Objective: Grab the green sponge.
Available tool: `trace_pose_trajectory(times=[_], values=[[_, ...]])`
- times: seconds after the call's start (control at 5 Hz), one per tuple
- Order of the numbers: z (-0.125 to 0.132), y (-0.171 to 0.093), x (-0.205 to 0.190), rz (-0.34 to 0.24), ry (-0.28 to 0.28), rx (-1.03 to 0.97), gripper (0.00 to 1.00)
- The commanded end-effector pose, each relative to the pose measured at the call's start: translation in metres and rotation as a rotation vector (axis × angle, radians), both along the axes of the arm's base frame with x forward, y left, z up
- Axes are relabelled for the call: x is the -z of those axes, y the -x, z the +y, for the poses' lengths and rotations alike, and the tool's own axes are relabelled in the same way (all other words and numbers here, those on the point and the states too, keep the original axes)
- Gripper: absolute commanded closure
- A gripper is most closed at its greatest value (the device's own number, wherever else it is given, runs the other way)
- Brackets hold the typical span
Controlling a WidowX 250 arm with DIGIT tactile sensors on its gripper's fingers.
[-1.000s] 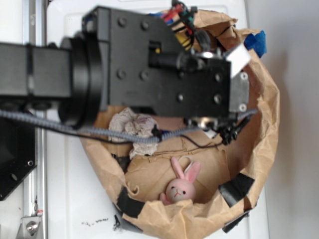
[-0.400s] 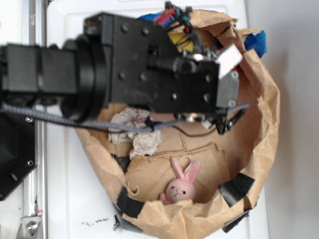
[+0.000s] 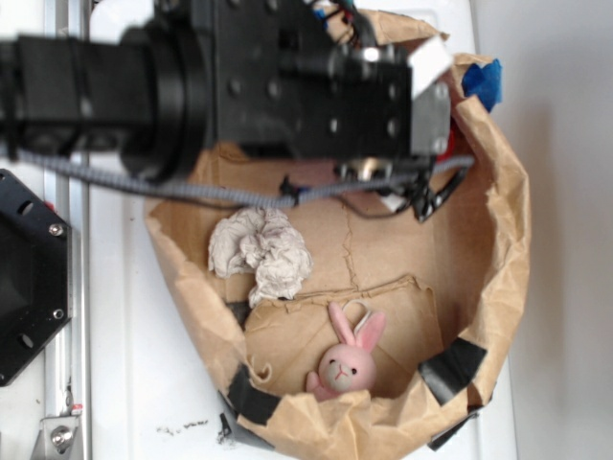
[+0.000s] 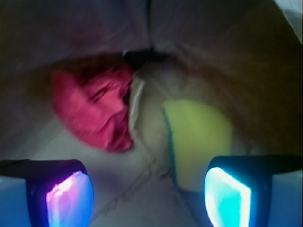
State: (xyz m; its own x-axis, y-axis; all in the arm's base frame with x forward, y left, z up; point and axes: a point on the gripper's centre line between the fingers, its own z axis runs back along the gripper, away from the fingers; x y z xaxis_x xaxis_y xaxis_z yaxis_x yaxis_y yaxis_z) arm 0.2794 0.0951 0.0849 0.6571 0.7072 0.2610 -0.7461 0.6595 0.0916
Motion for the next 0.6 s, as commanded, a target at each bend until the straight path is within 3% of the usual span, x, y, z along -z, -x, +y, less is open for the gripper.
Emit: trace_pose_trajectory(times=[0.0, 0.4], values=[[0.026, 0.004, -0.013, -0.04, -0.027, -0.02, 0.0], [0.038, 0.011, 0.004, -0.005, -0.029, -0.004, 0.0]])
